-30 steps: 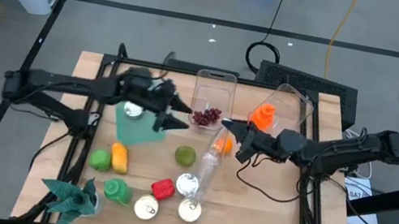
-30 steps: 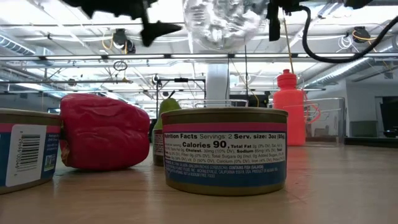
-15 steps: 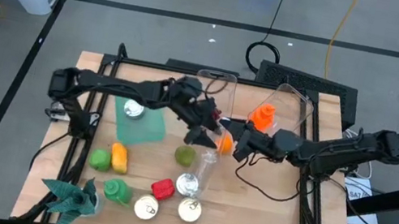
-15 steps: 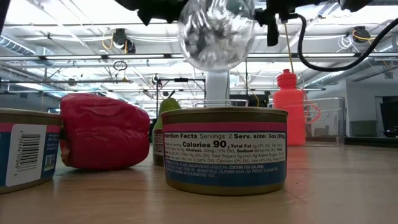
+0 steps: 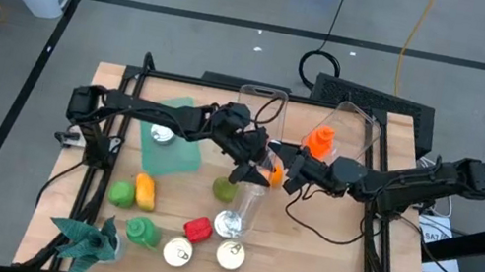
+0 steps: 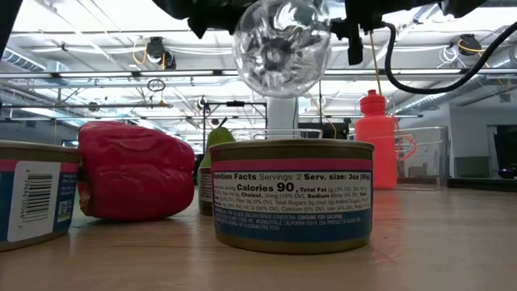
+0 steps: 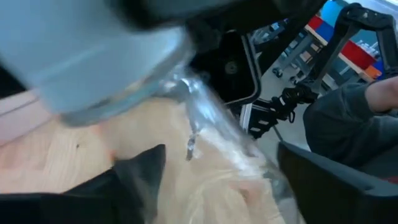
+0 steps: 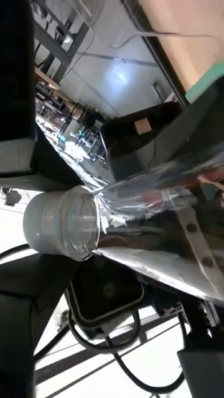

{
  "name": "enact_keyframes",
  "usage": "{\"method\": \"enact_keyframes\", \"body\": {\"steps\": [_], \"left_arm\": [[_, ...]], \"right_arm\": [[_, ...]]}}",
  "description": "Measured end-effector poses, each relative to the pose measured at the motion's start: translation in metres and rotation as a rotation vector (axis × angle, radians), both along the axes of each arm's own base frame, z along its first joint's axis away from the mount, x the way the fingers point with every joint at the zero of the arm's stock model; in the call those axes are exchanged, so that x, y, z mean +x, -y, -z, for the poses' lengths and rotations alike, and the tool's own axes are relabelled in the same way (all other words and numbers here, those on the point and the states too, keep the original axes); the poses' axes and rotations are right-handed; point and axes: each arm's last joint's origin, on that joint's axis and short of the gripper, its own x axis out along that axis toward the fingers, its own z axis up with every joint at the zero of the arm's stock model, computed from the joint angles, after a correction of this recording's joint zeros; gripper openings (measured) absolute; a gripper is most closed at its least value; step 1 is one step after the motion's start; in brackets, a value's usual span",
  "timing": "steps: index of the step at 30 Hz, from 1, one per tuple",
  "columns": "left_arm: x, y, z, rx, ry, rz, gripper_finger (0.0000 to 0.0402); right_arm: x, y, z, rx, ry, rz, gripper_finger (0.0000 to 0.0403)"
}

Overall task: Pick & Place Food Item
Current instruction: Put the transparent water bottle into the right transparent bin

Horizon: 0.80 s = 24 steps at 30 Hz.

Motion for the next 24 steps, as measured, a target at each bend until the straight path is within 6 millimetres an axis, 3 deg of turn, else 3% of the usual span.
{"method": "enact_keyframes", "body": {"steps": [3, 4, 13, 24], "left_arm": [[0.000, 0.001, 0.000, -0.010, -0.006, -0.006, 0.0232], [0.000, 0.001, 0.001, -0.012, -0.005, -0.005, 0.0227], [0.000, -0.002, 0.000, -0.012, 0.004, 0.007, 0.0227], [-0.013, 0.001, -0.010, 0.092, 0.016, 0.069, 0.0227]], "right_arm": [[0.000, 0.001, 0.001, -0.004, -0.008, 0.005, 0.0128], [0.000, 0.002, 0.001, -0.004, -0.007, 0.006, 0.0128], [0.000, 0.006, -0.001, 0.083, 0.040, 0.013, 0.0141], [-0.020, 0.026, -0.038, 0.458, 0.465, -0.047, 0.0236]]}}
